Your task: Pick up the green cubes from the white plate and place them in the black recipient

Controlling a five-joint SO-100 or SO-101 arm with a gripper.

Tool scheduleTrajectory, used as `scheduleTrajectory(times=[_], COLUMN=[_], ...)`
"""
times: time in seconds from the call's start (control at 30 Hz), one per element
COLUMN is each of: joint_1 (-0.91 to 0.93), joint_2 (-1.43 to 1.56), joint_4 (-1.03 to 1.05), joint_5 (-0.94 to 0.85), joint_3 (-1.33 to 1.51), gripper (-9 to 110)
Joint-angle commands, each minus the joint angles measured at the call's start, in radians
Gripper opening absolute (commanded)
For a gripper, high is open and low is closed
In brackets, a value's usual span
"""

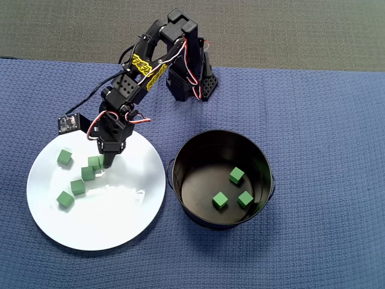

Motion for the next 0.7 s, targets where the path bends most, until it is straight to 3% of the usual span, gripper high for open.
scheduleTrajectory(times=[0.0, 0.2, 0.43, 0.67], joint_1=[-0.011, 0.012, 0.006, -0.167], joint_2=[0.015, 0.126, 0.485, 0.732], joint_4=[-0.017, 0.041, 0.316, 0.497], joint_5=[0.011, 0.104, 0.325, 0.589], joint_3=[-0.046, -0.064, -0.095, -0.199], gripper=[0, 0, 0, 0])
